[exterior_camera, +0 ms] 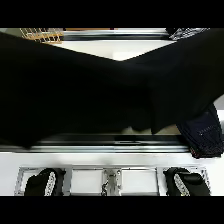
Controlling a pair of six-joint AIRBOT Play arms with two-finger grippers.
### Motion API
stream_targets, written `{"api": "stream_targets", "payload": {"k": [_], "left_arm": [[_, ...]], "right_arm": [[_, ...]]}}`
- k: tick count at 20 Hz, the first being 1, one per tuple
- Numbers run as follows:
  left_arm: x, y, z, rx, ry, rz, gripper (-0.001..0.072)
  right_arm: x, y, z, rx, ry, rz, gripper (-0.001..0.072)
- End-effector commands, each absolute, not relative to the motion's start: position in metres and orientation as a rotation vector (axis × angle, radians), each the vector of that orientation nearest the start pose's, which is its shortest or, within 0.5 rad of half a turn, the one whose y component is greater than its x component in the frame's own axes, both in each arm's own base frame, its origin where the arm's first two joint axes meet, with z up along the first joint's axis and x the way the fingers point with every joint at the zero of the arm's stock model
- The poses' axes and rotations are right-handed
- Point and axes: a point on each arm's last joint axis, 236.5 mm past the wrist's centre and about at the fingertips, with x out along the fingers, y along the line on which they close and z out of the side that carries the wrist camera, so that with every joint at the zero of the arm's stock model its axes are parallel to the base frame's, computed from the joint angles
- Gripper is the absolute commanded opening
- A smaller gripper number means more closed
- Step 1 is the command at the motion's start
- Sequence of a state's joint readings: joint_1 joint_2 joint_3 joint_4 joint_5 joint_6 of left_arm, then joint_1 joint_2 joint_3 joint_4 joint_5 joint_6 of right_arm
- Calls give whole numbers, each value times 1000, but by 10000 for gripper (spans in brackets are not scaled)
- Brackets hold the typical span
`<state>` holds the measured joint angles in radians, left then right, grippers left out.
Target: Fold the clothes and pants, and hang the long-sleeved shirts on hangers.
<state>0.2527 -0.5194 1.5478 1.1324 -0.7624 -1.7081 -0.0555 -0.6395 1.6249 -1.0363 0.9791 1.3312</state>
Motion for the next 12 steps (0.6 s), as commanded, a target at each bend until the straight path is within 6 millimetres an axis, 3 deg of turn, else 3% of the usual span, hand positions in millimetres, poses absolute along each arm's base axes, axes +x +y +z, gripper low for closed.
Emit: {"api": "stream_targets", "payload": {"k": [1,3,7,10,12], "left_arm": [[281,-8,469,-407,-21,-92,4],[338,0,402,-444,222,-74,4],[429,15,245,-551,660,-31,5],[466,11,127,-614,898,0,4],[485,1,70,-627,985,8,4]], "right_arm": [[266,89,463,128,63,395,9],[307,91,414,144,244,405,9],[397,86,283,214,654,387,10],[450,83,170,273,934,373,10],[476,81,103,302,1055,358,10]]}}
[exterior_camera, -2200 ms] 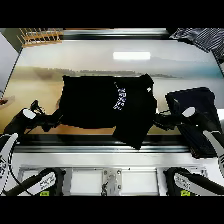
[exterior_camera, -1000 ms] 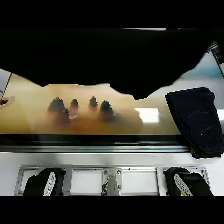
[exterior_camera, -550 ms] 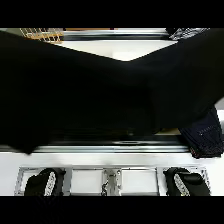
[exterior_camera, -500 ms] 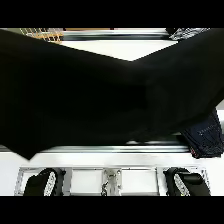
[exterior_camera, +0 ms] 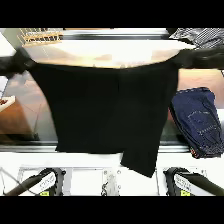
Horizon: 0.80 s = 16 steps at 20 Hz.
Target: Fold the clothes and pants, and hang the long-sleeved shirts on hangers.
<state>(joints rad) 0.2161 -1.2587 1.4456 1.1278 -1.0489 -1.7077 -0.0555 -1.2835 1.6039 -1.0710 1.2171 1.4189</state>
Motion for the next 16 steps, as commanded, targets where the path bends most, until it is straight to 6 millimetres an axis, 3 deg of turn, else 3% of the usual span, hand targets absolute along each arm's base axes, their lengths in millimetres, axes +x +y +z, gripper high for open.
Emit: {"api": "stream_targets", "payload": {"k": [1,4,8,10,12,16], "left_arm": [[495,-4,51,-627,998,9,4],[527,-18,19,-605,990,-1,4],[550,-23,5,-597,997,-13,4],[551,-19,8,-585,989,-8,4],[539,-11,6,-538,1007,14,4],[479,0,-31,-454,1101,79,4]], "right_arm": [[491,78,70,316,1088,342,10],[529,69,20,350,1064,276,9],[550,60,19,355,990,238,9],[541,51,19,291,1020,221,8],[522,39,13,209,1079,180,8],[470,27,-9,150,1177,145,9]]}}
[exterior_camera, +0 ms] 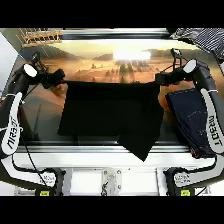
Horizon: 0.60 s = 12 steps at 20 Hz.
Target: Fold the clothes and pants, and hang the long-sleeved shirts on hangers.
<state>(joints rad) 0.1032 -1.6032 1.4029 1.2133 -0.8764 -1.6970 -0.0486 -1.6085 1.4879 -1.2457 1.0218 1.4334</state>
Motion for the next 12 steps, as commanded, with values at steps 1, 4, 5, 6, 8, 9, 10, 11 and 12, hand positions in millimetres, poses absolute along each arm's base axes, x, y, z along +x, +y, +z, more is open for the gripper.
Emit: {"api": "stream_targets", "payload": {"k": [1,4,5,6,8,9,10,11,12], "left_arm": [[466,-1,-42,-457,1122,85,4],[438,-6,-72,-469,1155,102,4],[431,-10,-80,-466,1171,102,4],[424,-15,-88,-460,1196,97,4],[414,-24,-99,-447,1220,87,4],[412,-28,-101,-441,1228,80,4],[412,-31,-100,-441,1229,75,5],[413,-31,-96,-440,1220,72,91],[415,-31,-89,-442,1199,70,419]], "right_arm": [[456,27,-18,151,1203,141,9],[426,28,-47,163,1281,136,9],[417,29,-56,169,1308,137,9],[410,30,-63,172,1329,136,9],[402,30,-74,176,1351,132,10],[400,31,-77,181,1357,132,11],[399,31,-78,183,1359,132,17],[399,34,-77,204,1361,133,22],[398,37,-75,229,1365,133,42]]}}
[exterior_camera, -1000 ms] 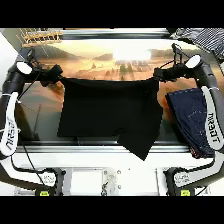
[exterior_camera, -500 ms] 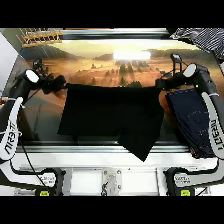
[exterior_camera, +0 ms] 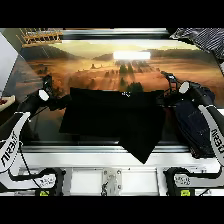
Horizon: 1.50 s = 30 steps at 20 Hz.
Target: Fold the clothes and pants, and hang the long-sleeved shirts on hangers.
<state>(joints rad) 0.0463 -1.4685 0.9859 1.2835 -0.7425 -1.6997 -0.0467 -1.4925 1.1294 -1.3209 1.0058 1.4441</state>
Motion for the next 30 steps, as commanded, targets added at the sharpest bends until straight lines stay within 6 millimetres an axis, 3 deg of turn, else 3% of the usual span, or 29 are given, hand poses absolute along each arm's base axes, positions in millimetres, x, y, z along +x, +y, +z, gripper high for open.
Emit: {"api": "stream_targets", "payload": {"k": [1,2,3,5,7,10,13,15,18,20,23,26,27,28,30], "left_arm": [[419,-28,-77,-454,1165,78,587],[420,-23,-62,-462,1132,82,586],[419,-14,-44,-468,1101,91,586],[399,11,-20,-468,1108,130,587],[360,37,-16,-474,1171,196,586],[300,50,-43,-560,1247,276,586],[251,34,-81,-658,1303,304,586],[237,17,-97,-729,1311,297,586],[232,-5,-115,-799,1324,278,586],[239,-18,-123,-800,1345,254,586],[264,-32,-127,-806,1330,241,583],[287,-41,-127,-799,1326,229,231],[292,-44,-125,-788,1329,217,81],[297,-46,-122,-782,1326,205,4],[305,-47,-112,-769,1299,183,4]], "right_arm": [[396,40,-71,246,1368,139,284],[395,40,-64,242,1364,143,585],[392,36,-53,227,1354,140,635],[386,18,-21,188,1303,111,635],[379,-1,22,178,1212,67,635],[372,-9,78,168,1060,47,635],[366,-5,105,165,986,55,635],[365,-5,109,163,976,55,635],[365,-3,109,170,976,60,635],[365,-3,109,170,977,60,635],[365,-3,108,169,977,59,635],[362,-3,102,172,995,59,635],[357,-3,95,175,1016,58,635],[348,-5,82,186,1062,53,635],[318,-10,41,229,1202,32,635]]}}
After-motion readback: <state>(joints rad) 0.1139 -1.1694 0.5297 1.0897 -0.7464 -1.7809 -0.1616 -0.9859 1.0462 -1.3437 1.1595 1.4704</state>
